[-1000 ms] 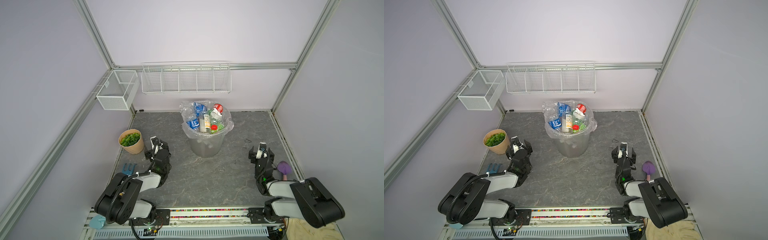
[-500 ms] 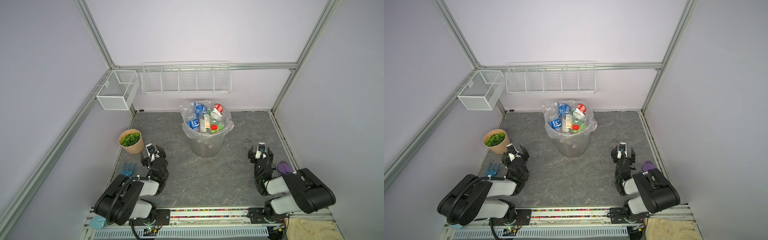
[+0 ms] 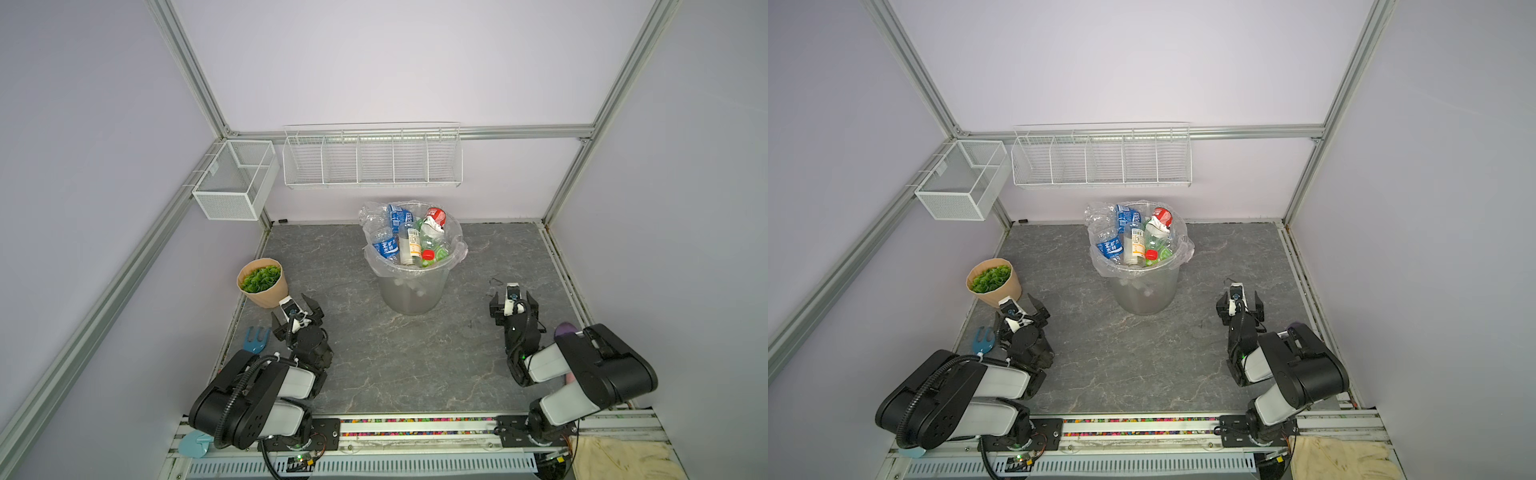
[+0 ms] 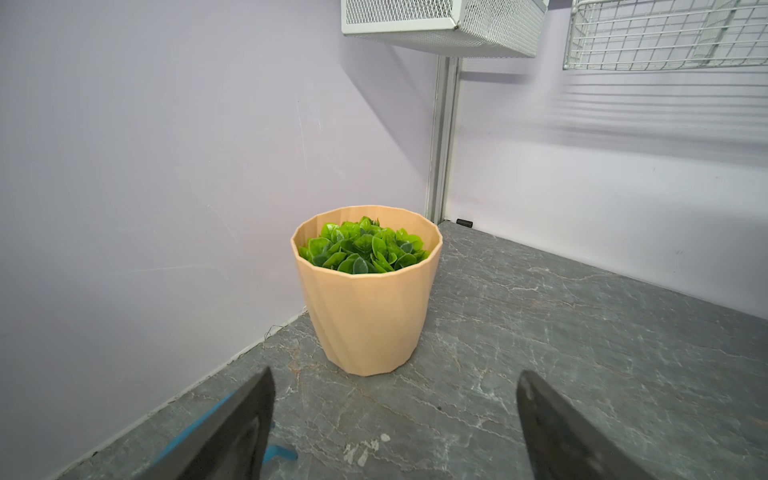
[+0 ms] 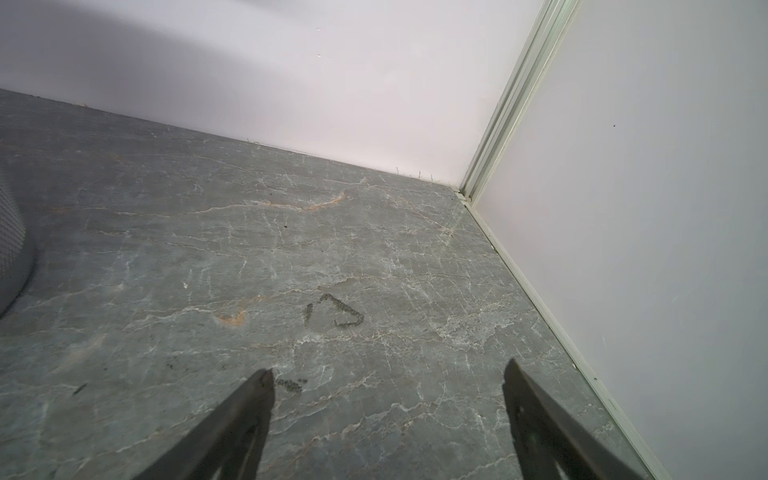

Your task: Throw the plastic bottles in the bin

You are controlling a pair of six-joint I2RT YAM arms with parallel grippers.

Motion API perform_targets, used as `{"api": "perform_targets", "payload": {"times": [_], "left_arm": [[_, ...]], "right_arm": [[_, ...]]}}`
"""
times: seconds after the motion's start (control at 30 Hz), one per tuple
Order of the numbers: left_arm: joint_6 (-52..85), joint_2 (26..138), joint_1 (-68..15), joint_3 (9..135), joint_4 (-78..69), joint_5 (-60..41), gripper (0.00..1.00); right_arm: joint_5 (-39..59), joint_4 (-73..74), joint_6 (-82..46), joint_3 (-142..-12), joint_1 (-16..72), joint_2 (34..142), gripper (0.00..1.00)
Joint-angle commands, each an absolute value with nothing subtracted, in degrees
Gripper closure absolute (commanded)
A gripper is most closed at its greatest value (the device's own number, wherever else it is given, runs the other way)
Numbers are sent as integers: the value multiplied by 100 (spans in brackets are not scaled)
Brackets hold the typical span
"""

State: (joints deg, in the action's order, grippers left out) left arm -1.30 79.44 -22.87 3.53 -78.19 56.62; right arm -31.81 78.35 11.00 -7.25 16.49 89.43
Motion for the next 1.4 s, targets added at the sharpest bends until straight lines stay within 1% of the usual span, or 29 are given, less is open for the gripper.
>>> {"api": "perform_targets", "payload": {"times": [0.0,0.27,0.47,0.5,0.53,0.6,0.63,0.73,0.8,0.9,0.97,1.03,1.1,1.17,1.2,1.23,1.27,1.37], "left_arm": [[-294,8009,-2242,373,-8104,5645,10],[-552,8182,-2235,535,-8093,5479,9],[-736,8238,-2235,551,-8095,5096,8],[-818,8256,-2233,559,-8086,4999,9],[-808,8361,-2167,537,-8071,4658,10],[-767,8877,-1924,728,-8095,4128,12],[-922,9104,-1865,951,-8092,3965,0],[-869,9014,-1860,834,-8081,3955,1],[-890,9002,-1856,758,-8099,3612,1],[-934,9034,-1857,784,-8099,3545,1],[-930,9034,-1856,783,-8102,3545,1],[-940,9052,-1850,796,-8104,3527,1],[-915,9066,-1819,797,-8104,3464,1],[-802,9132,-1653,813,-8104,3171,1],[-700,9241,-1437,856,-8021,2806,2],[-668,9423,-1367,970,-8102,2800,2],[-653,9451,-1313,1075,-8054,2853,2],[-425,9180,-1199,1392,-7273,2854,2]], "right_arm": [[-3133,8235,1248,-770,1634,8971,11],[-3133,8235,1257,-775,1635,8966,11],[-3127,8235,1257,-780,1633,8974,11],[-3128,8235,1257,-779,1632,8978,11],[-3121,8235,1257,-782,1624,8981,11],[-3124,8231,1257,-791,1625,8984,11],[-3122,8235,1257,-792,1629,8982,11],[-3112,8233,1257,-789,1622,8990,11],[-3114,8235,1254,-798,1618,8998,11],[-3074,8222,1257,-843,1587,9035,11],[-2976,8218,1167,-831,1486,9043,11],[-2643,8169,939,-813,1233,9042,11],[-2338,7955,793,-997,934,9226,11],[-2518,7625,713,-1260,883,9277,11],[-2530,6866,536,-1470,803,9034,11],[-2417,6003,299,-1730,680,8813,11],[-2232,5541,216,-1946,570,8798,11],[-2127,5644,205,-1967,473,8880,11]]}}
